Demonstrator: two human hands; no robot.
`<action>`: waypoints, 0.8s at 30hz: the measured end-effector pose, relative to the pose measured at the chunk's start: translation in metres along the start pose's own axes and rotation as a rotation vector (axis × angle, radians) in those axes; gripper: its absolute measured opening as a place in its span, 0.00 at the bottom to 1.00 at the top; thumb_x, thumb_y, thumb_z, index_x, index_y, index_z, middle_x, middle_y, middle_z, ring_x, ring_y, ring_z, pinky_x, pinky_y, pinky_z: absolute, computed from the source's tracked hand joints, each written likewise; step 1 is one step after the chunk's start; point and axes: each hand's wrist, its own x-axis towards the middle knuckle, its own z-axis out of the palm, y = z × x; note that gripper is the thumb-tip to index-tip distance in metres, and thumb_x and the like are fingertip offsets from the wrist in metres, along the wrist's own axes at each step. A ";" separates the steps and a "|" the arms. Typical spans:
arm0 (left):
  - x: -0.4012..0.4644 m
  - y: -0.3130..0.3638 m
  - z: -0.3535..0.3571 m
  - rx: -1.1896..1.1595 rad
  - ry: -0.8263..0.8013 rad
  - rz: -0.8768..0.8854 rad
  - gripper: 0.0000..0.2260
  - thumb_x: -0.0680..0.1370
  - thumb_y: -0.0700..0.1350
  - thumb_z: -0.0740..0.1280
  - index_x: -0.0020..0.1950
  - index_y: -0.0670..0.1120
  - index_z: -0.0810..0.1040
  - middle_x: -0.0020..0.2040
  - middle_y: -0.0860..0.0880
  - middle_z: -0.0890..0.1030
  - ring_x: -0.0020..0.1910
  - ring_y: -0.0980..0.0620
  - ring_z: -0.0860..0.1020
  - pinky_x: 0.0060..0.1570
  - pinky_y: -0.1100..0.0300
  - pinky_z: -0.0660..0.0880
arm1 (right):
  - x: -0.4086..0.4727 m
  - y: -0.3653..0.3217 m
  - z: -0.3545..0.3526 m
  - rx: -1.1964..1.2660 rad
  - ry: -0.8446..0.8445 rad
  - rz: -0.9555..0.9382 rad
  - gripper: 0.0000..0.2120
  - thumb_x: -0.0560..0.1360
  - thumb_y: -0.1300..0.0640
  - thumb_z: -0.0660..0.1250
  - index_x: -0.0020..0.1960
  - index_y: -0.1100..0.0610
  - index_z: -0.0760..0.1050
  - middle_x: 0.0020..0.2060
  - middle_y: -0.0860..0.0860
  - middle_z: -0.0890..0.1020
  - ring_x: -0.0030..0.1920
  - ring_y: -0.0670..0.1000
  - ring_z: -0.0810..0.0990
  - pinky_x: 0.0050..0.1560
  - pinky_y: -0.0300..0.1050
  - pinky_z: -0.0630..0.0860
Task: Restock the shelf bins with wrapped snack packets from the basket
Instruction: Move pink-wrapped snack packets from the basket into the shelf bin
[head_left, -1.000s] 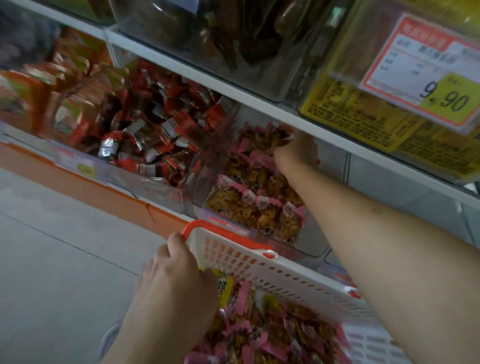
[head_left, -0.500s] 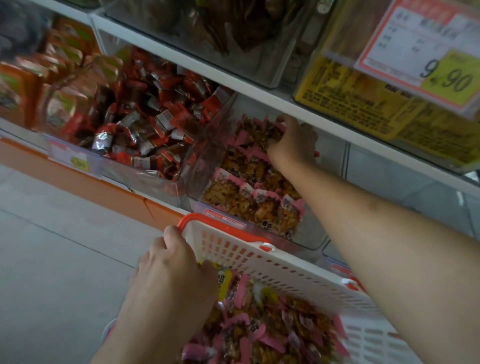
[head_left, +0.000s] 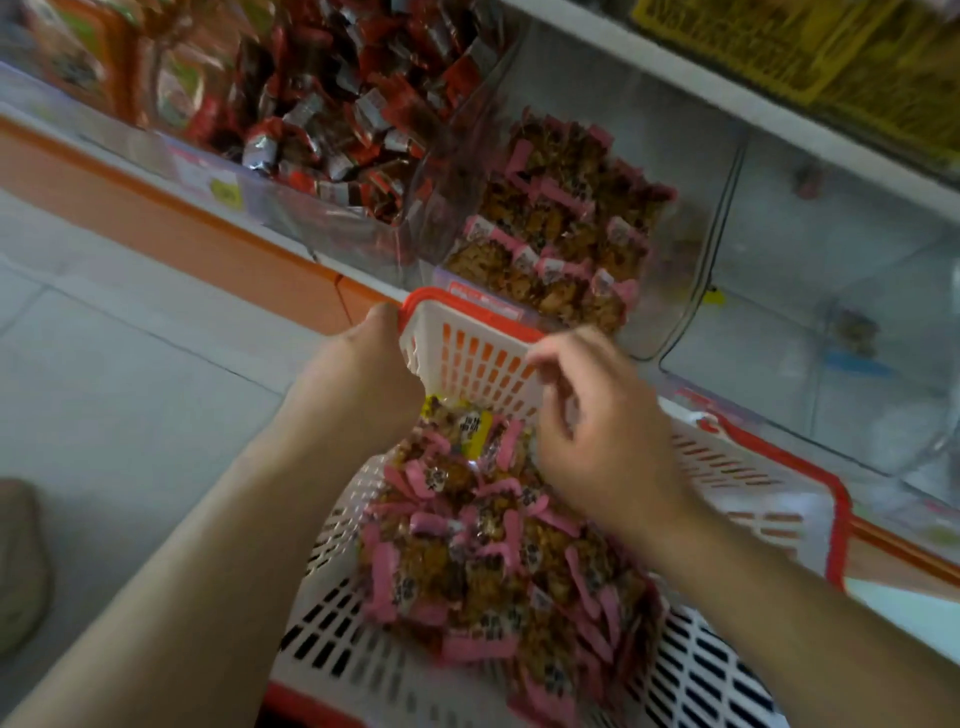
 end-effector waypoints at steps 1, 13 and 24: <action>-0.001 -0.003 0.001 0.004 0.002 0.008 0.22 0.77 0.34 0.60 0.69 0.48 0.70 0.48 0.49 0.75 0.44 0.44 0.76 0.46 0.50 0.78 | -0.013 0.000 0.011 -0.018 -0.107 0.080 0.07 0.83 0.61 0.63 0.59 0.54 0.75 0.54 0.47 0.76 0.53 0.47 0.77 0.49 0.39 0.77; -0.003 -0.006 0.003 -0.012 -0.013 0.010 0.25 0.77 0.33 0.60 0.73 0.49 0.68 0.43 0.51 0.74 0.37 0.53 0.74 0.32 0.57 0.72 | -0.027 0.006 0.136 -0.090 -0.730 0.276 0.30 0.82 0.57 0.70 0.82 0.52 0.67 0.80 0.49 0.69 0.81 0.53 0.66 0.79 0.45 0.62; -0.015 0.002 -0.013 -0.138 0.214 0.011 0.21 0.79 0.41 0.64 0.72 0.49 0.72 0.62 0.47 0.76 0.56 0.47 0.77 0.47 0.57 0.77 | -0.030 -0.030 0.022 0.779 -0.256 0.576 0.14 0.83 0.60 0.71 0.55 0.41 0.88 0.61 0.42 0.85 0.54 0.42 0.86 0.46 0.41 0.86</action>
